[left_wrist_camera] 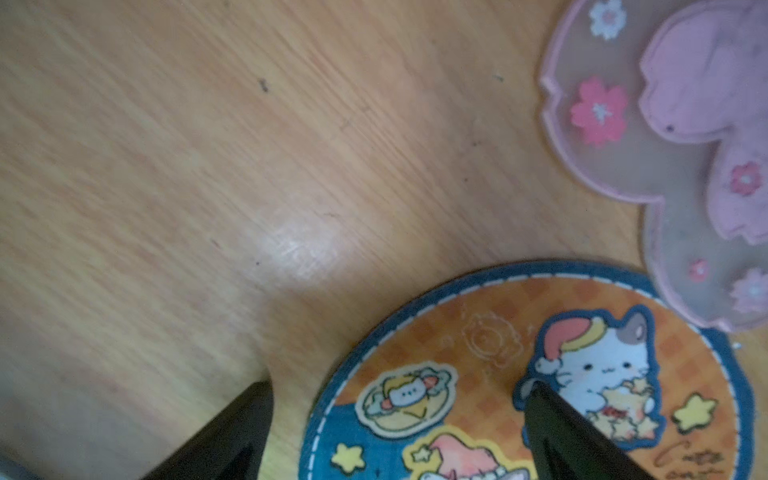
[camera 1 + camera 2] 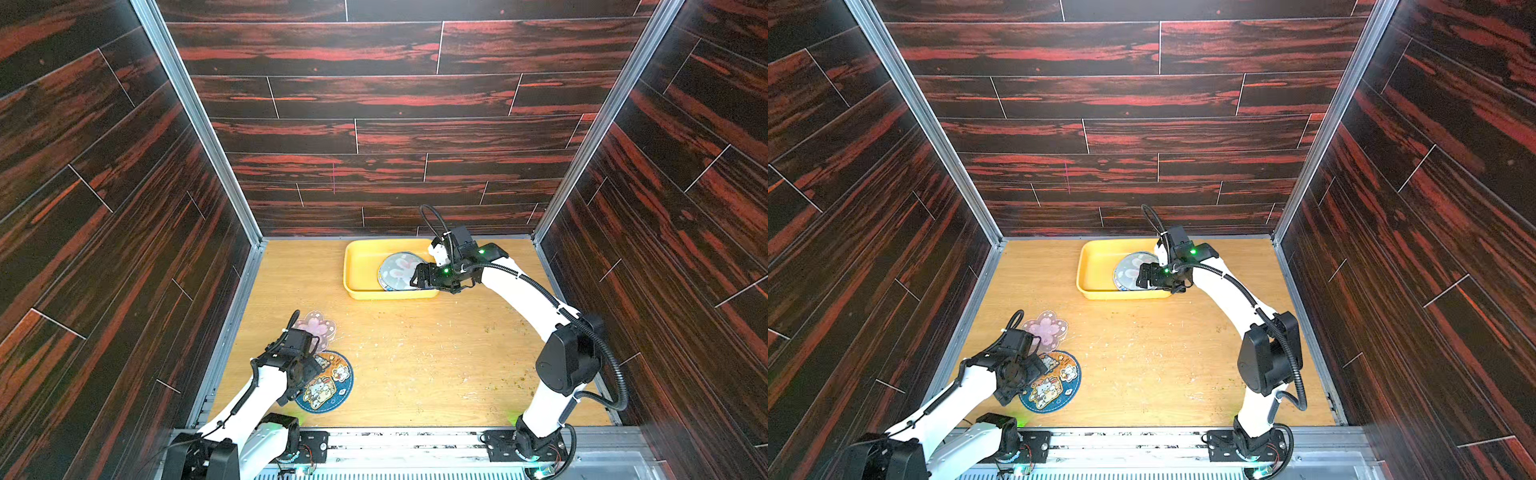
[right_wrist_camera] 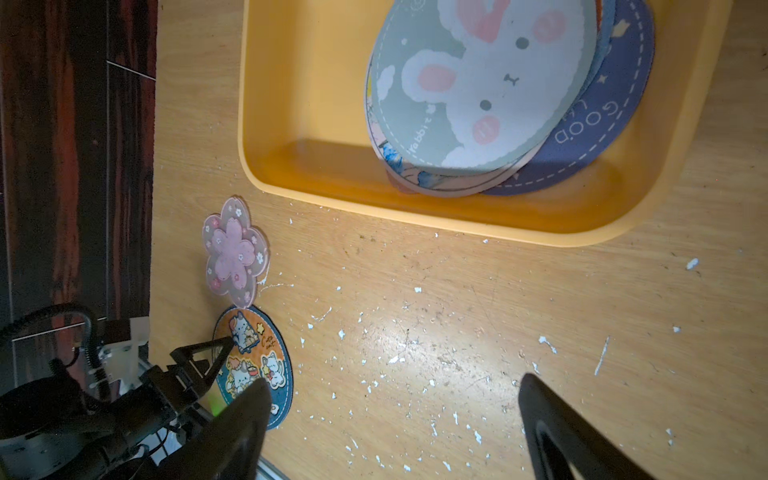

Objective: Put the coasters into the storage box
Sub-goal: Move the coaster to the center of the board.

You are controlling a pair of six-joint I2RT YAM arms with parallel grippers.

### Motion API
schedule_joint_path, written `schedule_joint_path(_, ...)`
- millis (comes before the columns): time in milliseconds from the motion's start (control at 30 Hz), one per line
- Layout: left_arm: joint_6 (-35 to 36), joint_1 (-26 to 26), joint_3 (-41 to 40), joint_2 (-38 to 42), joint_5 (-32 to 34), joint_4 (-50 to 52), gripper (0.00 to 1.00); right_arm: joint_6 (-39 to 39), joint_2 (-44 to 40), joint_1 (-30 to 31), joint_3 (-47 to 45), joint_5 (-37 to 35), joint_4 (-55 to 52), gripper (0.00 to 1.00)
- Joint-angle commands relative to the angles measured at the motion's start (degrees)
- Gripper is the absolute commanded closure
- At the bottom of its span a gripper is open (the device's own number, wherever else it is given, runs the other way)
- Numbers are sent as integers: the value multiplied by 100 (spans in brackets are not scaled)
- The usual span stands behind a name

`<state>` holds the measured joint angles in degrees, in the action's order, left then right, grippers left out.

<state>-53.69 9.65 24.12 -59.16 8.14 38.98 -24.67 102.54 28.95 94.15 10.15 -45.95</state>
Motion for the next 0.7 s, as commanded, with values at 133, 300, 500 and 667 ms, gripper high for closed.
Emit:
schedule_joint_path(133,-5,343,-150,-411,-1267,-508,3,-86,-399,23,-412,127,117,6)
schedule_joint_path(300,-134,817,-83,-650,-1357,-789,3,-180,-569,53,-730,138,234,6)
schedule_joint_path(500,-280,1401,80,-816,-1377,-885,2,-285,-747,165,-1047,110,307,6)
schedule_joint_path(667,-299,1820,332,-1060,-1340,-946,2,-437,-812,379,-1344,136,459,6)
